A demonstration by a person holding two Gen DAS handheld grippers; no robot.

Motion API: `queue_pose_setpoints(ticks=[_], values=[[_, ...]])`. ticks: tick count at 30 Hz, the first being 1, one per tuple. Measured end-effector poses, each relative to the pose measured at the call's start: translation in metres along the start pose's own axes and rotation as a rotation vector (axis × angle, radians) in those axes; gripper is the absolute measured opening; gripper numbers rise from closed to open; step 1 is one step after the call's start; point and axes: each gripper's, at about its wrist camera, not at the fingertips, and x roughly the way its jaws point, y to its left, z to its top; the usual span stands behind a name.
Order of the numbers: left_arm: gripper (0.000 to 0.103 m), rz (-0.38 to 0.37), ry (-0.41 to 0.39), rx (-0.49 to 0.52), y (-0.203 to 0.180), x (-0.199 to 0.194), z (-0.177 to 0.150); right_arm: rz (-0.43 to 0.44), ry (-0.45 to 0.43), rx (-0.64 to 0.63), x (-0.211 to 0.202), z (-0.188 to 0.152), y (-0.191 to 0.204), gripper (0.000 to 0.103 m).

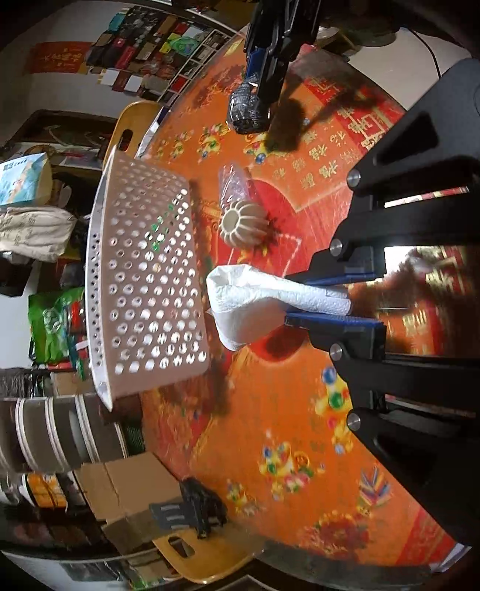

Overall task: Organize soft objects
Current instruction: 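Carry the white cloth and black glove into the basket and open both grippers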

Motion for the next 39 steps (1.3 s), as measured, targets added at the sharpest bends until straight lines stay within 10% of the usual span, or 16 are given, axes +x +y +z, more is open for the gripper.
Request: queue_pose_setpoints(ticks=[39], values=[[0.012, -0.014, -0.089, -0.012, 0.017, -0.023, 0.15, -0.043, -0.111, -0.077, -0.025, 0.146, -0.007, 0.047]])
